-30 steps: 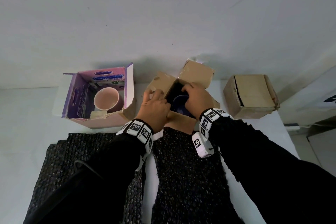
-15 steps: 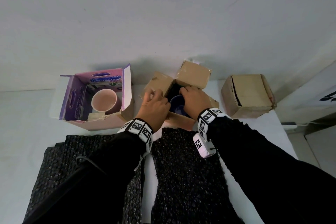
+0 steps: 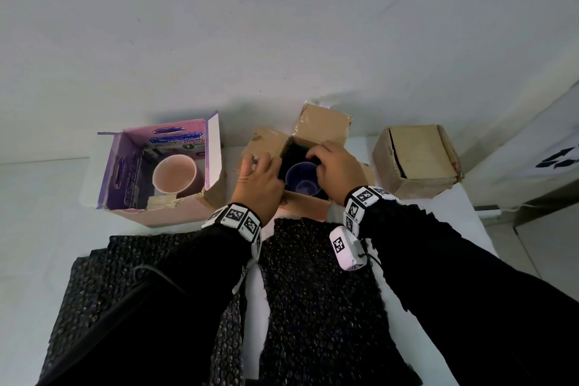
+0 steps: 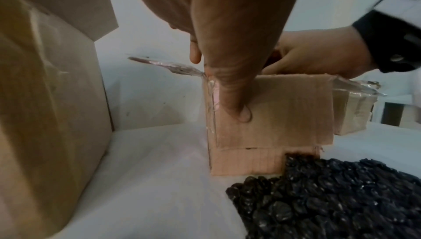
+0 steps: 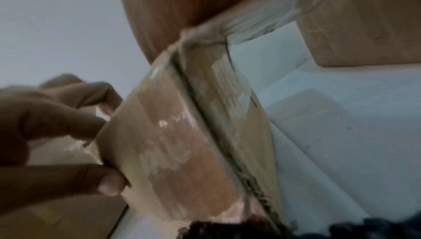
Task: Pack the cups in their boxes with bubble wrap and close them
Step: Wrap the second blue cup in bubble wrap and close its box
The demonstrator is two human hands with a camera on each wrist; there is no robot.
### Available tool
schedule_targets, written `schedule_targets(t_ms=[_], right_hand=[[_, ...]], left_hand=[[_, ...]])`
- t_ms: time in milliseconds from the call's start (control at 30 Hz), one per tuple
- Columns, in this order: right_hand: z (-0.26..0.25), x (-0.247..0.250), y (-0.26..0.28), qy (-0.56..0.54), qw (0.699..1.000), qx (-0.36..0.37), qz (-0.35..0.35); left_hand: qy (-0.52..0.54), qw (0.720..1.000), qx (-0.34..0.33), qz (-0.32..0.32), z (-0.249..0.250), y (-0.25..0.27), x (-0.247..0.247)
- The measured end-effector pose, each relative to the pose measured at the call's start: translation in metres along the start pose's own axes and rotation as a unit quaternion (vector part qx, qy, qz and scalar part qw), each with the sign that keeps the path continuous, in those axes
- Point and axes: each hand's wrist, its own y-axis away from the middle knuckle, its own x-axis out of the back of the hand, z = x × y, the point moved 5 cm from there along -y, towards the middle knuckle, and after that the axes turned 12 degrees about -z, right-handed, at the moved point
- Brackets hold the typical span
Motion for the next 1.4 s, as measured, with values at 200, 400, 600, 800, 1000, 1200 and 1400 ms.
schedule_targets(t_ms=[200,400,600,800,1000,1200,1400], right_hand=[[0.010,0.027,0.054,0.033,0.993,0.069,0.092],[0.028,0.011,0.129,-0.057,0.994,-0.025,0.091],[0.023,-0.032,0.185,-0.028,0.988,-0.134,-0.071],[0.019,-0.076,0.211,0.049,0.958,-0.206,-0.195],[-0.013,-0.063,0.211,-0.041,0.983,-0.097,-0.151],[-0.033,-0.044,0.206,-0.113,0.982,-0.059,-0.142],[-0.036,-0.026,0.197,-0.122,0.974,-0.107,-0.158]], left_hand=[[0.075,0.997,0.022,-0.003,0.010,0.018,-0.006],[0.211,0.968,-0.043,0.132,0.041,0.059,0.014],[0.232,0.948,-0.198,-0.091,0.094,0.095,-0.014],[0.207,0.928,-0.204,-0.234,0.112,0.120,-0.050],[0.178,0.972,-0.145,-0.046,0.096,0.125,-0.021],[0.143,0.970,-0.190,0.055,0.079,0.117,-0.015],[0.314,0.918,-0.240,0.038,0.067,0.119,-0.001]])
